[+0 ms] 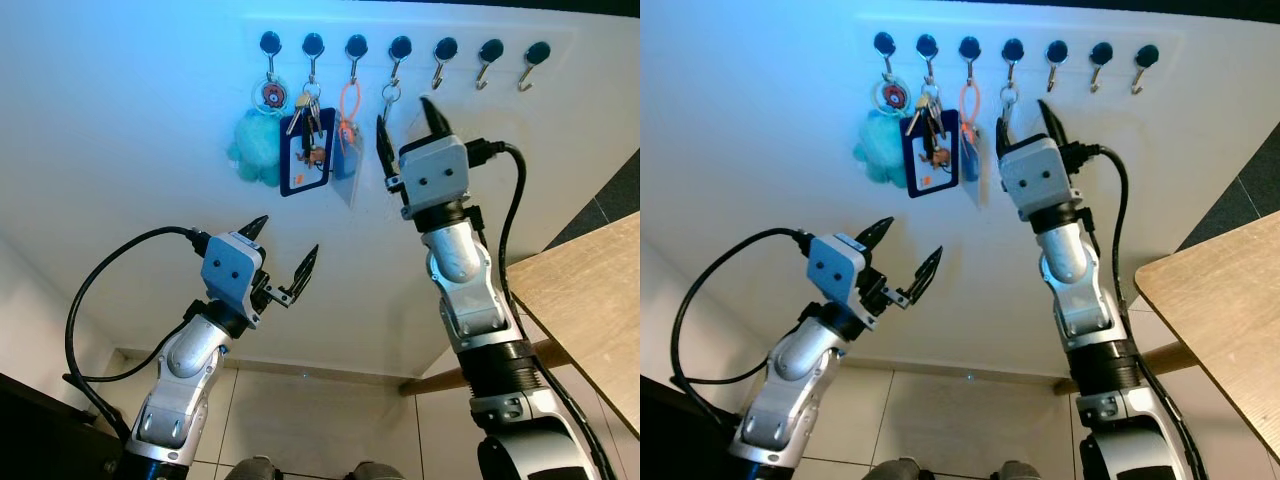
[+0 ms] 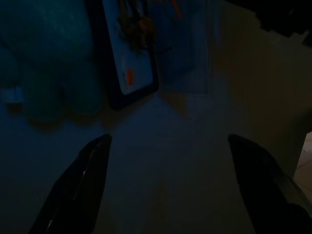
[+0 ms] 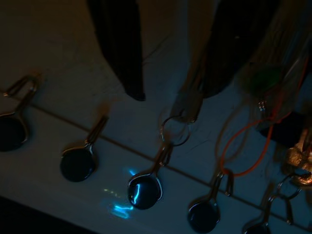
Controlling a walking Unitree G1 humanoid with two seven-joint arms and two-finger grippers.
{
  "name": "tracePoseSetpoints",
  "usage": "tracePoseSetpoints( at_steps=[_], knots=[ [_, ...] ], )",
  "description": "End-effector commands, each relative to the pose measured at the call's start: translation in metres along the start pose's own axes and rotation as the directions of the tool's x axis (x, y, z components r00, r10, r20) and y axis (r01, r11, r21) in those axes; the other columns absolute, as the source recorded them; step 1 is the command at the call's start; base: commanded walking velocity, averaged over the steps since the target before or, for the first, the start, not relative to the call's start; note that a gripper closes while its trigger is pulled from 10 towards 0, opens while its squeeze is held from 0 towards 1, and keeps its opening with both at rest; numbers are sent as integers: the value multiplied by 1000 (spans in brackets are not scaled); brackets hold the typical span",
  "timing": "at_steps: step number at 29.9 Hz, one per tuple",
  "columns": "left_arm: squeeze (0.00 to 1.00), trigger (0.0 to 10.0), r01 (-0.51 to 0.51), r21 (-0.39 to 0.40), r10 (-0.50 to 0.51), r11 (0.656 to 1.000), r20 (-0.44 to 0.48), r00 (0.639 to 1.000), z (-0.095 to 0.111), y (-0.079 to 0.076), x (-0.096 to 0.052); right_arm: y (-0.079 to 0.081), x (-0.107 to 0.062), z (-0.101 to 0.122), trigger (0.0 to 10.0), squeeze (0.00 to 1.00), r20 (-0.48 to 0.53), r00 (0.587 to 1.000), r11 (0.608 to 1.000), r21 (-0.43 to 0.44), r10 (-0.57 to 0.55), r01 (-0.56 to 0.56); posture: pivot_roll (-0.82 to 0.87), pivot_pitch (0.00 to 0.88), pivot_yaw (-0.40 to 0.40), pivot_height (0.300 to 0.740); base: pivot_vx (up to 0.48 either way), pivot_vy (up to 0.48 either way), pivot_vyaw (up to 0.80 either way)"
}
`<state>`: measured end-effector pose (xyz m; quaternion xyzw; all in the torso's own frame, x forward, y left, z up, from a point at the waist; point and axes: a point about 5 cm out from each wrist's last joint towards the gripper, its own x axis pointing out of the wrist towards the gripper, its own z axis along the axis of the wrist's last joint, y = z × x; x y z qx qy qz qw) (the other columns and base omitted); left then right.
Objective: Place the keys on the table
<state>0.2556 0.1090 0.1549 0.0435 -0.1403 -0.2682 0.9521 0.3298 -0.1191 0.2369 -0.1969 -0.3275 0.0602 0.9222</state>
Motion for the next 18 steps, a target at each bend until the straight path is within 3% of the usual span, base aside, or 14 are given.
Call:
tracePoseSetpoints(
  at_steps=[1,15,16,18],
  knots=[
    [0,10000,4,-3,-4,1000,21,1000,3,-3,2,3,0,0,0,0,5,1000,1000,11,10,-10,22,82,-19,740,0,0,0],
    [0,10000,3,11,-4,1000,33,999,6,-2,2,3,1,2,0,0,22,1000,1000,19,5,-5,26,85,-19,740,0,0,0],
    [0,10000,4,13,-5,1000,35,999,6,-2,2,2,2,2,588,0,27,1000,1000,20,2,-3,25,86,-19,740,0,0,0],
    [0,10000,7,17,-8,1000,40,999,7,-2,3,2,2,4,784,0,39,999,1000,25,-1,0,25,89,-18,740,0,0,0]
  ],
)
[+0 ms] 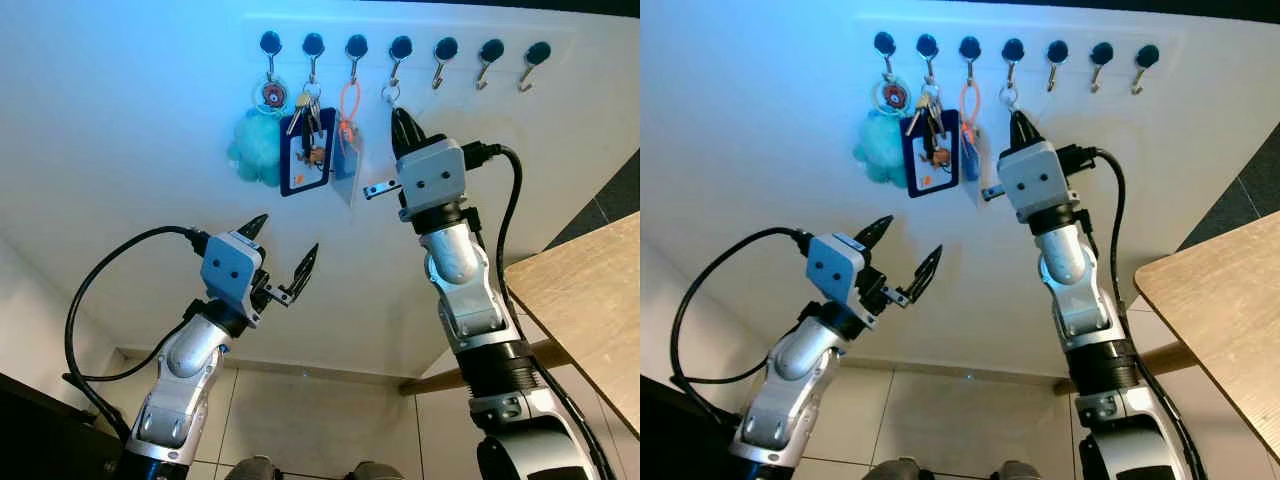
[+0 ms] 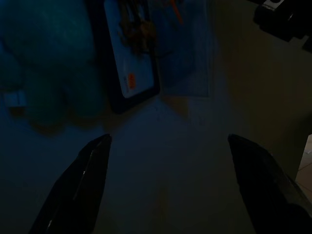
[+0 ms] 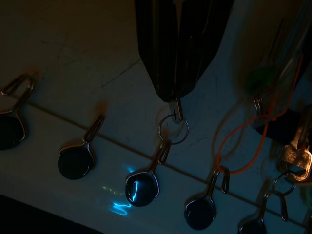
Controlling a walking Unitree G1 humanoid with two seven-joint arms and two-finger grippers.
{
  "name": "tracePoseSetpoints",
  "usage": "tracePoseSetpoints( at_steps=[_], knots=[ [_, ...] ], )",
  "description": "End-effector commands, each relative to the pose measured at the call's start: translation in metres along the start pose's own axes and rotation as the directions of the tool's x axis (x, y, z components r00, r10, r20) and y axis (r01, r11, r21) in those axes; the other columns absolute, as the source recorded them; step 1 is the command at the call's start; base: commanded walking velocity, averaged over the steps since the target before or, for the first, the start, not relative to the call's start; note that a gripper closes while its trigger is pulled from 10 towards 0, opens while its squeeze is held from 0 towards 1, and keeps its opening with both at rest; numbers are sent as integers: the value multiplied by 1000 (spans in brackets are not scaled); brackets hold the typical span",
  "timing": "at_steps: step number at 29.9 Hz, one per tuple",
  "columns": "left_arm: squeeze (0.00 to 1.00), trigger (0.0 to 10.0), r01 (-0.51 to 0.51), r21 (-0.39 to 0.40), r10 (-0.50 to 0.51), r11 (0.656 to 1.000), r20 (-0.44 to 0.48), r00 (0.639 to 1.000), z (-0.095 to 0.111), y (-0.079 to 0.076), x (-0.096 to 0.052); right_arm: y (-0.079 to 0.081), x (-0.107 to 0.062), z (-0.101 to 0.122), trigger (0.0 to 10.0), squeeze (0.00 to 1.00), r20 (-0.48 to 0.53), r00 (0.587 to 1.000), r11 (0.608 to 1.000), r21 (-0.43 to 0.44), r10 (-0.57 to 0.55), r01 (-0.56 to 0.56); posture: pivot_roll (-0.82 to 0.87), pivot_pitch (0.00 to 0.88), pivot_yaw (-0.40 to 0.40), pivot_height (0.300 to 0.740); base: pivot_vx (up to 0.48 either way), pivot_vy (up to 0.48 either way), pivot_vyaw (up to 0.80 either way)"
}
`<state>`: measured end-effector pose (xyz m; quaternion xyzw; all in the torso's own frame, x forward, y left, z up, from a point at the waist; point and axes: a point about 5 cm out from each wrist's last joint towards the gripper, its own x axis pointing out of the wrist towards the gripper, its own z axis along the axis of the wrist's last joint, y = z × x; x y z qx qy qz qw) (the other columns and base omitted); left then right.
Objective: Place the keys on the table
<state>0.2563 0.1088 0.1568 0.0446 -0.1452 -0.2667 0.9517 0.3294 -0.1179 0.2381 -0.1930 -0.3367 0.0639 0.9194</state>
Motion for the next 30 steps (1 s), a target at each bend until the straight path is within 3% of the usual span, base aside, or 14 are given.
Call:
tracePoseSetpoints(
  at_steps=[1,7,11,30],
  knots=[
    [0,10000,11,14,-12,1000,33,999,6,-3,2,1,1,4,941,0,25,1000,1000,22,-4,3,26,89,-18,740,0,0,0],
    [0,10000,15,19,-15,1000,40,999,8,-3,3,2,1,12,2471,0,67,998,999,38,-11,8,25,90,-18,740,0,0,0],
    [0,10000,18,20,-19,1000,42,999,9,-3,3,4,1,16,2980,0,83,996,999,45,-9,5,24,90,-17,740,0,0,0],
    [0,10000,38,29,-39,999,42,998,9,-5,3,7,3,27,4157,0,124,992,998,64,-11,3,26,92,-13,740,0,0,0]
  ],
)
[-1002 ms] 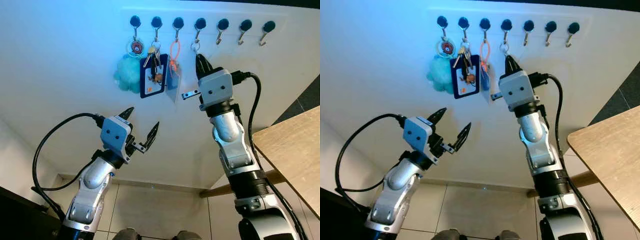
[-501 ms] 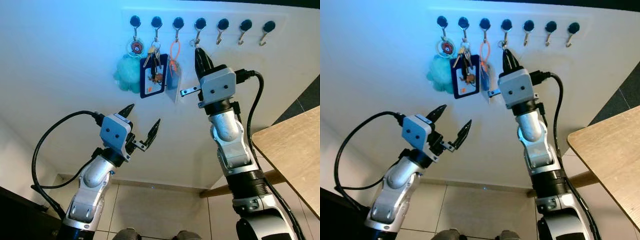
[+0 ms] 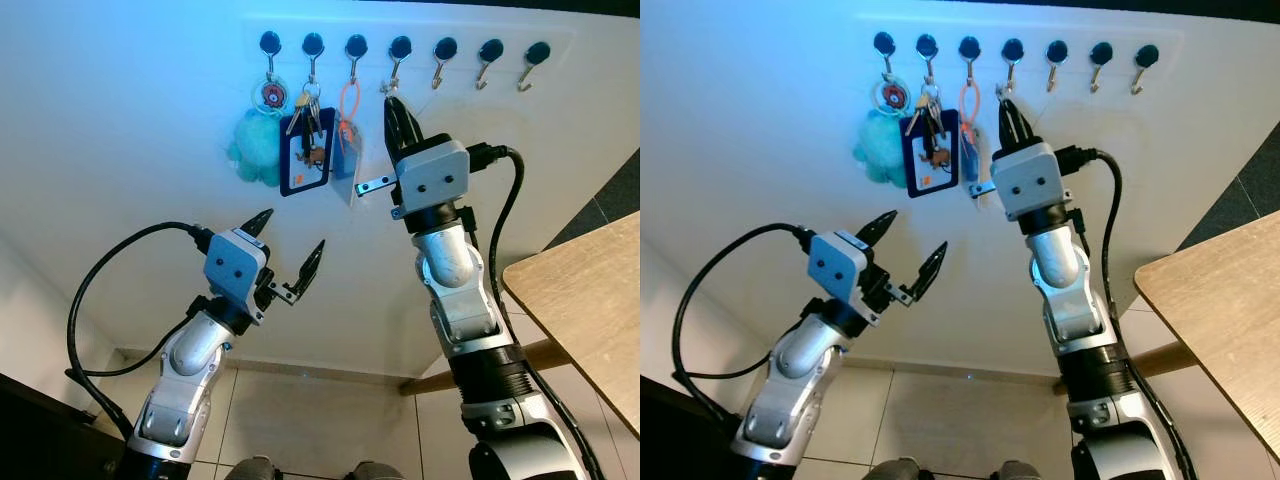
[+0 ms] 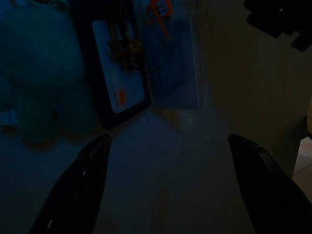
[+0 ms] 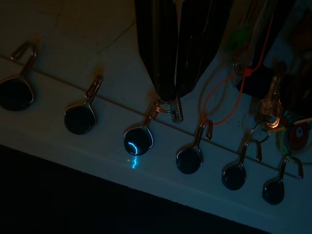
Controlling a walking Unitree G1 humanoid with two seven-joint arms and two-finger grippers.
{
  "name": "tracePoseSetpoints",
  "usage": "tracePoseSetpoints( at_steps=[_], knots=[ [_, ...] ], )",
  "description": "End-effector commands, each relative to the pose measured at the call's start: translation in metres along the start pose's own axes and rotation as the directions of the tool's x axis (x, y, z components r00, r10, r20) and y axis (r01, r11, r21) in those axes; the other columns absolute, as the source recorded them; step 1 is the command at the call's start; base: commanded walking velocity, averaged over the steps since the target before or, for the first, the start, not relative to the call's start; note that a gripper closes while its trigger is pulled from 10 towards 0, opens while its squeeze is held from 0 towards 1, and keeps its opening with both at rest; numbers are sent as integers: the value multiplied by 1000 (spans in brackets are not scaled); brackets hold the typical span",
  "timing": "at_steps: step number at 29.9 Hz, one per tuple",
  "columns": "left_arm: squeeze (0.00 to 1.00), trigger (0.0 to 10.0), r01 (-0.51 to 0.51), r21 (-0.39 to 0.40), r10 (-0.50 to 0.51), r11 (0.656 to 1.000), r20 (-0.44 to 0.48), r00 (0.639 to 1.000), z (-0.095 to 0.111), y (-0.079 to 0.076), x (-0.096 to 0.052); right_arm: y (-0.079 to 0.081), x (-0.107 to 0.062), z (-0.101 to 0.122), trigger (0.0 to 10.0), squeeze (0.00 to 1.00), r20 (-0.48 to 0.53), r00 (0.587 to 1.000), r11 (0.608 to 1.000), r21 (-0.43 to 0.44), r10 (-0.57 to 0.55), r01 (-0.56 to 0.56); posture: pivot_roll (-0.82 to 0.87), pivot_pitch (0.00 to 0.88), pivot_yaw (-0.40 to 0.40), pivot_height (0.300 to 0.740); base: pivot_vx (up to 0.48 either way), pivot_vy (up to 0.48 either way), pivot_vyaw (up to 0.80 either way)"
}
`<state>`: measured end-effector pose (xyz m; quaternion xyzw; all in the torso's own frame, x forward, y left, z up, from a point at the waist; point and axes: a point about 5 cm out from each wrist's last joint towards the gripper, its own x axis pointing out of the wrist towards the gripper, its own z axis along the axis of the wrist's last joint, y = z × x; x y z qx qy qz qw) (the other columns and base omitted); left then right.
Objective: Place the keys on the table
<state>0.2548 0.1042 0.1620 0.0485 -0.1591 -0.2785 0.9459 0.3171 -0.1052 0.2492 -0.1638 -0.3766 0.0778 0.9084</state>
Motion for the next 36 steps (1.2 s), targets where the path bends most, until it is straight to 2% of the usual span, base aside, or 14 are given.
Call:
tracePoseSetpoints(
  at_steps=[1,11,24,25,27,28,29,30,33,36],
  knots=[
    [0,10000,14,17,-15,1000,18,1000,5,-1,2,0,5,9,4196,0,43,999,1000,10,0,0,26,91,-13,740,0,0,0],
    [0,10000,31,22,-32,999,30,999,8,-3,4,-10,21,19,5216,0,59,998,1000,17,-18,17,24,92,-12,740,0,0,0],
    [0,10000,34,22,-35,999,38,999,10,-4,4,-9,24,27,4667,0,100,995,999,43,12,-16,28,96,-16,740,0,0,0],
    [0,10000,28,11,-29,1000,57,998,14,-3,4,-6,18,29,4314,0,113,993,998,48,31,-37,30,96,-20,740,0,0,0],
    [0,10000,28,11,-29,1000,57,998,14,-3,4,-6,18,29,4314,0,113,993,998,48,31,-37,30,96,-20,740,0,0,0],
    [0,10000,29,-9,-28,1000,84,996,20,-3,6,-5,9,30,4000,0,115,992,997,51,46,-52,30,96,-21,740,0,0,0],
    [0,10000,29,-9,-28,1000,84,996,20,-3,6,-5,9,30,4000,0,115,992,997,51,46,-52,30,96,-21,740,0,0,0],
    [0,10000,51,-23,-47,998,121,992,30,-3,7,-5,-3,28,3725,0,100,994,997,53,47,-53,27,95,-20,740,0,0,0],
    [0,10000,72,-31,-67,997,154,986,40,-4,8,-7,-13,27,3451,0,85,995,997,54,42,-47,26,96,-19,740,0,0,0],
    [0,10000,109,-38,-97,993,239,966,67,-5,9,-14,-32,26,2863,0,45,999,999,49,16,-18,22,95,-11,740,0,0,0]
  ],
)
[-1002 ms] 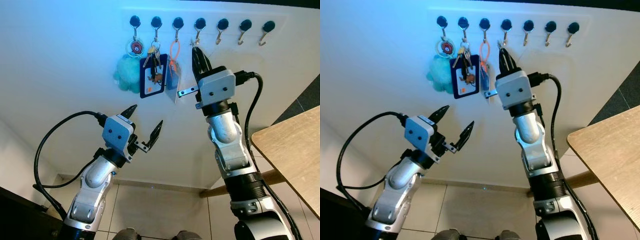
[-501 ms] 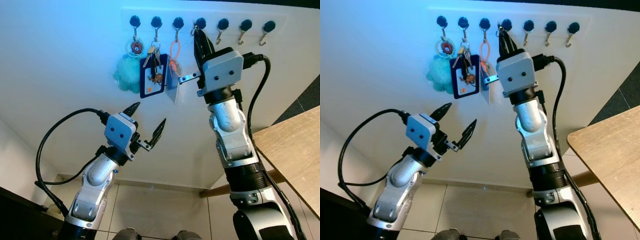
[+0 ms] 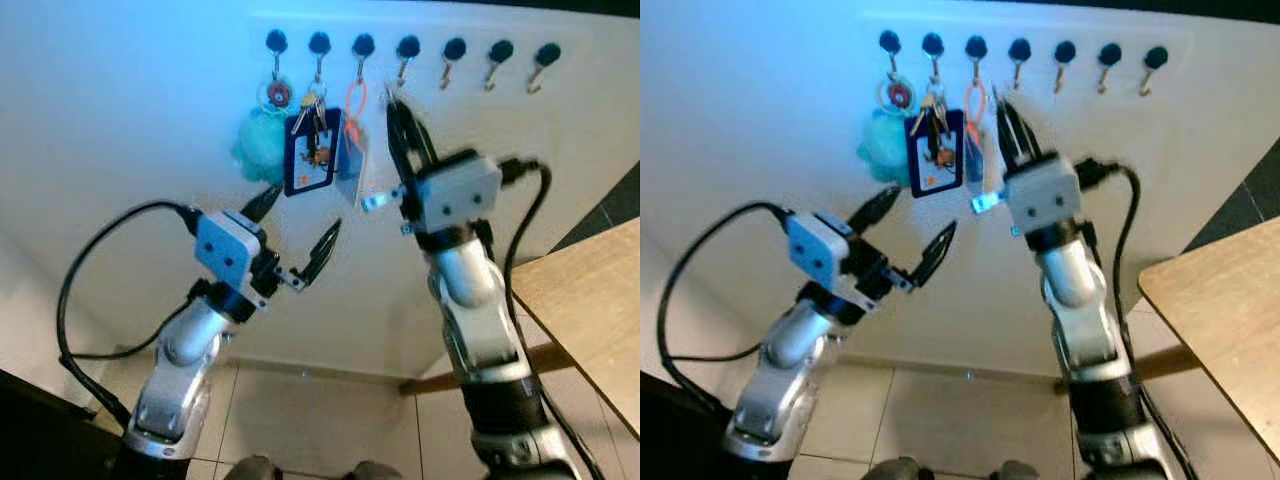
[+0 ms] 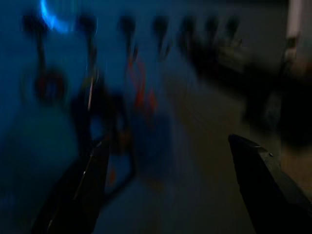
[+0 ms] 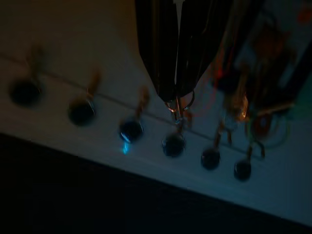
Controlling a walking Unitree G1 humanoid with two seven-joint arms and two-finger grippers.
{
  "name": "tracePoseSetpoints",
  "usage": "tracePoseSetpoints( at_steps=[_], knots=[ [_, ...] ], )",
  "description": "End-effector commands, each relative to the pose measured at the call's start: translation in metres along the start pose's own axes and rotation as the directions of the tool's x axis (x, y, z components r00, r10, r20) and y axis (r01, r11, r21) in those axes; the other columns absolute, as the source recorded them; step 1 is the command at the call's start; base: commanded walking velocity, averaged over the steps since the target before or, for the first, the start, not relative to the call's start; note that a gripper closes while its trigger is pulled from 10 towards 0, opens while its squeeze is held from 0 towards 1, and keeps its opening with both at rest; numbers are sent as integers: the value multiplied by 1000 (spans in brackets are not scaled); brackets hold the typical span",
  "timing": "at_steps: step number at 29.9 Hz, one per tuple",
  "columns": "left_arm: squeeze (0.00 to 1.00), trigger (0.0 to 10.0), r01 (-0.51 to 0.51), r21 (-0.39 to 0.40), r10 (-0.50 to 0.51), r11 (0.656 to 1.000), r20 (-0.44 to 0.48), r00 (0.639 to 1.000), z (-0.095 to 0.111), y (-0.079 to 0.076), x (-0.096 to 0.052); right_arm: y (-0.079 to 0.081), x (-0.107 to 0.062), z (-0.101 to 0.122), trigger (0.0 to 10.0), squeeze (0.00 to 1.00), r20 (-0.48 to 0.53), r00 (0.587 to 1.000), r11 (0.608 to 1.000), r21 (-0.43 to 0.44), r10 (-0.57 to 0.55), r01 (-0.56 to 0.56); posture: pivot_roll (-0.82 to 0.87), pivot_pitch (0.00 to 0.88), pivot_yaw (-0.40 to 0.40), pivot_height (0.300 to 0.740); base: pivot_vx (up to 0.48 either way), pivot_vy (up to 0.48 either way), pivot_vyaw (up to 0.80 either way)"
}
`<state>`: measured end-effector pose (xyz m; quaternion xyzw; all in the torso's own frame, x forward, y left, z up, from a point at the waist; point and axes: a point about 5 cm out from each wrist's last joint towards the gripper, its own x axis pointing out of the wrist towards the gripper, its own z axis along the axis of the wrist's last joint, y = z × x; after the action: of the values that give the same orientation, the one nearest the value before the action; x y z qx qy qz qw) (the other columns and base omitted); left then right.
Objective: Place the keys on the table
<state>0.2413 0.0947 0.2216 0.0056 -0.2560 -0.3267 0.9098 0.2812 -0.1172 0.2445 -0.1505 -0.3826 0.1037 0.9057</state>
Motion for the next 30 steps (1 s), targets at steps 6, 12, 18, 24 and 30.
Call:
tracePoseSetpoints(
  at_steps=[6,12,18,24,30],
  knots=[
    [0,10000,33,-30,-30,999,92,995,25,-3,12,-3,-20,2,2706,0,-32,999,1000,6,-12,13,25,91,-8,740,0,0,0],
    [0,10000,64,-46,-65,997,-16,998,6,-10,-1,4,-50,-13,2353,0,-157,987,999,37,-17,23,21,77,-5,740,0,0,0],
    [0,10000,17,-45,-26,999,-212,977,-38,-3,-33,0,-84,-44,2392,0,-355,928,986,78,-112,149,22,71,-9,740,0,0,0],
    [0,10000,-119,8,103,993,-556,825,-113,13,-105,0,-144,-88,6157,0,-617,772,963,83,-153,257,20,61,-11,740,0,0,0],
    [0,10000,-452,195,365,871,-872,327,-181,29,-203,9,-224,-135,10000,0,-890,432,904,59,-144,424,9,65,-1,740,0,0,0]
  ],
)
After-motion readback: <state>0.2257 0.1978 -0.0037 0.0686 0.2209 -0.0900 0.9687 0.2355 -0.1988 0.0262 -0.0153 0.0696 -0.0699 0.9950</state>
